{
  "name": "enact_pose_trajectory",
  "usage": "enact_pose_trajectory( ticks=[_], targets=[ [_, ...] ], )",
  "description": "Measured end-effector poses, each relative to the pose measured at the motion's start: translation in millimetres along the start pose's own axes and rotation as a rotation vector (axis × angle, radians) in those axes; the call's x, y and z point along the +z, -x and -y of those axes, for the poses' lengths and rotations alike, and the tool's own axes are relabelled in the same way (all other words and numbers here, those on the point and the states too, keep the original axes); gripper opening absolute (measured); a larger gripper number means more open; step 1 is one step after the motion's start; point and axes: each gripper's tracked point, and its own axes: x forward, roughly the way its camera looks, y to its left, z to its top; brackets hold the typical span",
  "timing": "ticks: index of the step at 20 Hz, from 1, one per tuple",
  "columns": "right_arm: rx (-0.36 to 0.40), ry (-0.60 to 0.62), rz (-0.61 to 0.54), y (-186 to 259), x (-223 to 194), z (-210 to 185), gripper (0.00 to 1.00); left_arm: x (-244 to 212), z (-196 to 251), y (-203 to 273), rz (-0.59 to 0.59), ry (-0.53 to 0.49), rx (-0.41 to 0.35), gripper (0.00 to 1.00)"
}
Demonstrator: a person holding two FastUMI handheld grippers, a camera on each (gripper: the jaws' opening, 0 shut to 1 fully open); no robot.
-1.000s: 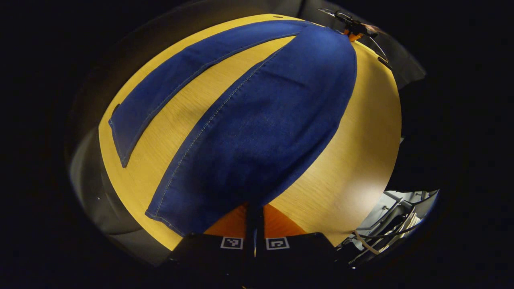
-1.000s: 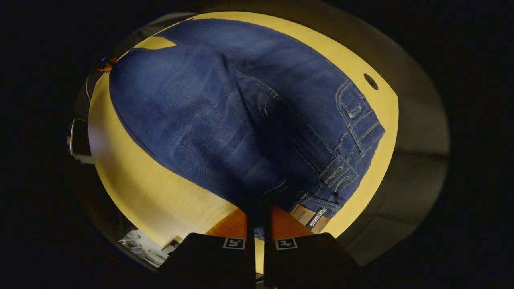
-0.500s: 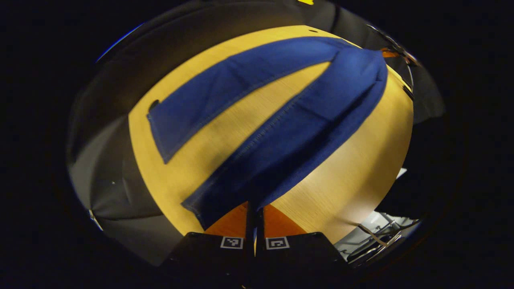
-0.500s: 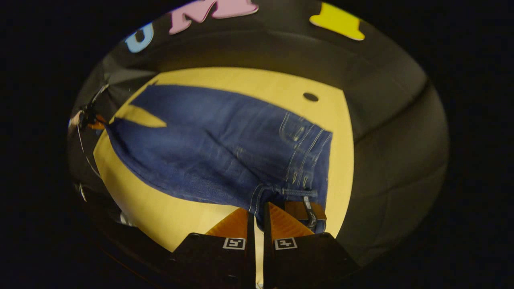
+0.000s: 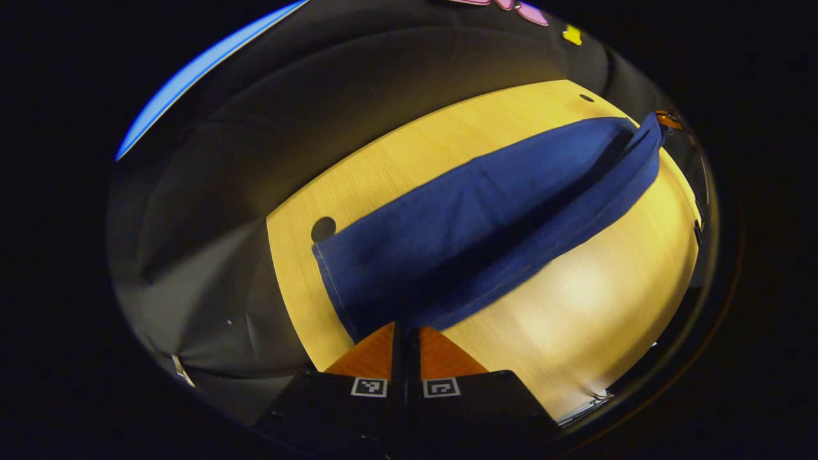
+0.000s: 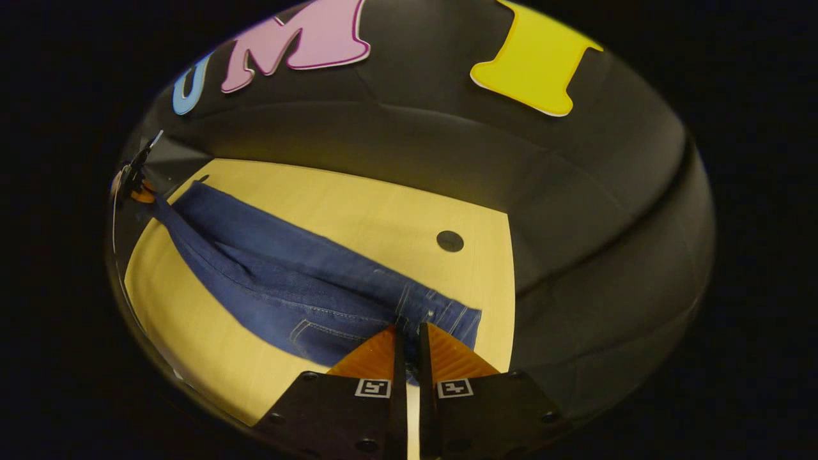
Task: Grasp the waist and the cuffs of the jeans and fold them to make the two legs overlap; first hold the waist and fold one-third of the jeans toward the cuffs, then hold the cuffs and fold the remaining one-third in the same direction to finish folding.
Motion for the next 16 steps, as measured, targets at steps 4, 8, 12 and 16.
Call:
enact_pose_trajectory(
  ticks=[4, 8, 12, 16],
  targets=[
    [-0.030, -0.014, -0.054, -58, -5, 7, 0.11, 28, -8, -54, -0.057, 0.053, -0.002, 0.06],
    [-0.049, -0.041, -0.103, -97, -16, 9, 0.11, 38, -35, -94, -0.068, 0.116, 0.125, 0.12],
    [-0.071, -0.041, -0.133, -120, -25, 8, 0.11, 42, -42, -94, 0.020, 0.242, 0.201, 0.65],
    [-0.073, -0.098, -0.114, -124, -21, 12, 0.50, 62, -59, -65, 0.226, 0.311, 0.228, 0.99]
  ],
)
